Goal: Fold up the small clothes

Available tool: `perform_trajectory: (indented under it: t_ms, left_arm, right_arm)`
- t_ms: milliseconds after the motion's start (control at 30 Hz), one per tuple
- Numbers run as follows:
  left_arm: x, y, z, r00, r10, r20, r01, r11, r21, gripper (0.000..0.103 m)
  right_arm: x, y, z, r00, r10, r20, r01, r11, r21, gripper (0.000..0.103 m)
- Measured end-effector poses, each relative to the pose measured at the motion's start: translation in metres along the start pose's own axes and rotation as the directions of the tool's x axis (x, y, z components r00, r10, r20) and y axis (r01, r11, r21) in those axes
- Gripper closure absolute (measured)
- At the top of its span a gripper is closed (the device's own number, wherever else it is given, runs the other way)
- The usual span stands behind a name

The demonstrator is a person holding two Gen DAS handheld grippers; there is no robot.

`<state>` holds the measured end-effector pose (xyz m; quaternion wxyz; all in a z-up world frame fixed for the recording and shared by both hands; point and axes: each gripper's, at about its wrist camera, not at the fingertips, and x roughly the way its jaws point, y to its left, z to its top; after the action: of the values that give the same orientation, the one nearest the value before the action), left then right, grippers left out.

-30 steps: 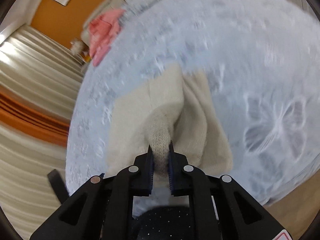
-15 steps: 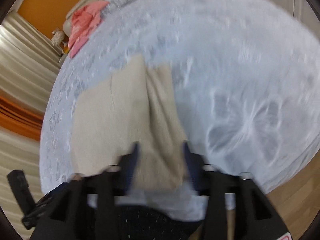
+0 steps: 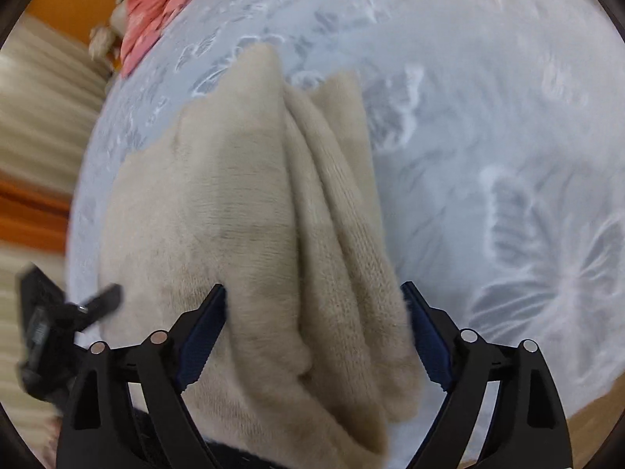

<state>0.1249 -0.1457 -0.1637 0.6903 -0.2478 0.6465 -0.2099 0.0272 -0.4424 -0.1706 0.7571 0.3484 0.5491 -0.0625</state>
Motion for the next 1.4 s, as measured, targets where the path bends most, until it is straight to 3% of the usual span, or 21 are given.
perform_trajectory:
  t_ms: [67, 133, 200, 300, 333, 433, 767, 933, 1233, 1400]
  left_arm:
    - [0.003, 0.003, 0.001, 1.000, -0.021, 0.008, 0.021, 1.000, -0.021, 0.005]
    - [0.005, 0.000, 0.004, 1.000, -0.028, -0.012, 0.028, 1.000, -0.007, 0.005]
    - [0.004, -0.006, 0.007, 0.998, -0.054, -0.044, 0.055, 0.998, 0.019, 0.018]
    - [-0.008, -0.020, 0.007, 0.999, -0.024, -0.044, 0.026, 0.998, 0.062, 0.039]
    - [-0.015, -0.025, 0.006, 0.999, -0.016, -0.036, 0.019, 0.997, 0.081, 0.045]
    - [-0.045, -0.043, 0.002, 1.000, -0.005, 0.005, 0.004, 0.988, 0.156, 0.049]
    - [-0.154, -0.093, -0.047, 0.992, 0.034, 0.119, -0.075, 0.932, 0.356, 0.050]
    - [-0.206, -0.107, -0.079, 0.979, 0.024, 0.203, -0.113, 0.892, 0.438, 0.049]
    - [-0.297, -0.117, -0.115, 0.927, -0.037, 0.372, -0.166, 0.851, 0.499, 0.049]
    - [-0.332, -0.113, -0.122, 0.896, -0.060, 0.440, -0.190, 0.844, 0.502, 0.049]
  right_arm:
    - [0.005, -0.018, -0.003, 0.995, 0.098, 0.011, -0.099, 0.989, 0.113, 0.017]
    - [0.005, -0.024, -0.005, 0.989, 0.144, 0.029, -0.147, 0.977, 0.153, 0.034]
    - [0.003, -0.023, -0.008, 0.985, 0.170, 0.033, -0.173, 0.971, 0.164, 0.055]
    - [-0.014, -0.008, -0.010, 0.988, 0.142, 0.065, -0.149, 0.982, 0.118, 0.066]
    - [-0.021, -0.003, -0.012, 0.987, 0.141, 0.082, -0.149, 0.983, 0.110, 0.067]
    - [-0.049, 0.012, -0.020, 0.980, 0.144, 0.138, -0.158, 0.983, 0.093, 0.068]
    - [-0.152, 0.060, -0.082, 0.939, 0.244, 0.242, -0.246, 0.969, -0.022, 0.069]
    - [-0.195, 0.096, -0.106, 0.913, 0.269, 0.307, -0.241, 0.962, -0.126, 0.069]
    - [-0.258, 0.153, -0.143, 0.846, 0.350, 0.402, -0.241, 0.923, -0.299, 0.069]
    - [-0.276, 0.186, -0.154, 0.819, 0.388, 0.423, -0.231, 0.897, -0.376, 0.069]
